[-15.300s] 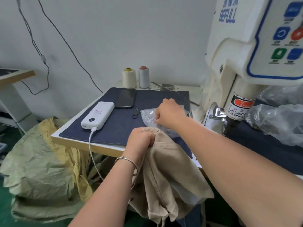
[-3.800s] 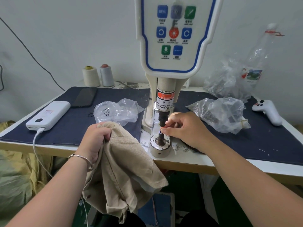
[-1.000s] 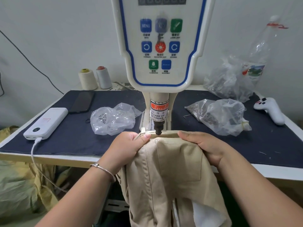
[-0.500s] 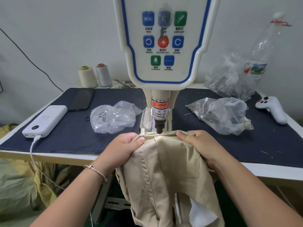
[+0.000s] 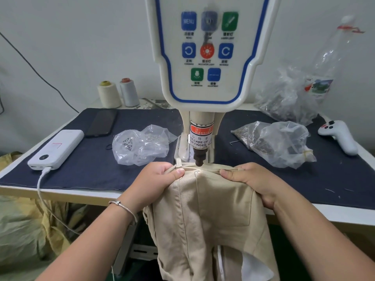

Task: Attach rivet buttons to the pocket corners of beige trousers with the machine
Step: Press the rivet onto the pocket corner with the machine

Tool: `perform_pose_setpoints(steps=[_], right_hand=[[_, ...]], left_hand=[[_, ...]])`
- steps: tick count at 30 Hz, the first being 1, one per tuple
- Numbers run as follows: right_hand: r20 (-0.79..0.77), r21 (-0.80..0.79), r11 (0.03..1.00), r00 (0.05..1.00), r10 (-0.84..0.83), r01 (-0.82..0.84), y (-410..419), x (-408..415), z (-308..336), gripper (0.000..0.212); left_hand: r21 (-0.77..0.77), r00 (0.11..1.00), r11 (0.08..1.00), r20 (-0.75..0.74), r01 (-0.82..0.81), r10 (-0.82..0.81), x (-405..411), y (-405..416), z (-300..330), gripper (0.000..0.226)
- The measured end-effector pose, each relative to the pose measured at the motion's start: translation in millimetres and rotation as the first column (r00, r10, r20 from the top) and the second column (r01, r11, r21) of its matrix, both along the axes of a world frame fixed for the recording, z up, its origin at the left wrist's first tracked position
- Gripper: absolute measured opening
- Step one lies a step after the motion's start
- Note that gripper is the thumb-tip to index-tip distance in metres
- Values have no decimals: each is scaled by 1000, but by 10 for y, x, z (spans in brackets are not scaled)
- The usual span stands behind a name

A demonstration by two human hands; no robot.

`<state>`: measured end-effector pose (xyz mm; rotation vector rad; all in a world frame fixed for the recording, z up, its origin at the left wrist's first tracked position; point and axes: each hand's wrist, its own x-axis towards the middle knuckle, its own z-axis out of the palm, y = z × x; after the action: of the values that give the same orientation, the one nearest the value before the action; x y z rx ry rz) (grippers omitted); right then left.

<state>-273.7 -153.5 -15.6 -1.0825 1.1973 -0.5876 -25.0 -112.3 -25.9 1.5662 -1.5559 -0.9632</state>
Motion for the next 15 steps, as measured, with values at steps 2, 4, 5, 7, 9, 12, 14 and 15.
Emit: perform_pose_setpoints(steps=[2, 4, 5, 7, 9, 12, 14, 15], right_hand=[[-30, -19, 1000, 999, -14, 13, 8, 31, -15, 56], [-43, -31, 999, 999, -26, 24, 3, 58, -12, 42], [-43, -33, 999, 999, -30, 29, -2, 66, -10, 39], [-43, -27, 999, 998, -35, 33, -10, 74, -13, 41], [-40, -14, 999, 998, -38, 37, -16, 78, -12, 39], [-38, -6, 999, 998, -45, 45, -29, 81, -12, 28], [-30, 3, 998, 998, -57, 57, -41, 80, -14, 25], [-22, 9, 998, 998, -64, 65, -48, 78, -16, 25]], left_hand=[[22, 998, 1000, -66, -4, 6, 3, 3, -17, 55], [35, 997, 999, -81, -6, 9, -2, -16, -24, 55], [35, 997, 999, -71, -9, 11, -6, -27, -29, 53], [23, 999, 1000, -31, -16, 17, -9, -39, -39, 49], [11, 1000, 1000, 0, -15, 15, -8, -39, -47, 47], [12, 1000, 1000, 5, -19, 19, 0, -45, -62, 50], [19, 1000, 1000, -9, -23, 23, -5, -58, -60, 49], [24, 999, 999, -17, -28, 28, -11, -66, -59, 48]])
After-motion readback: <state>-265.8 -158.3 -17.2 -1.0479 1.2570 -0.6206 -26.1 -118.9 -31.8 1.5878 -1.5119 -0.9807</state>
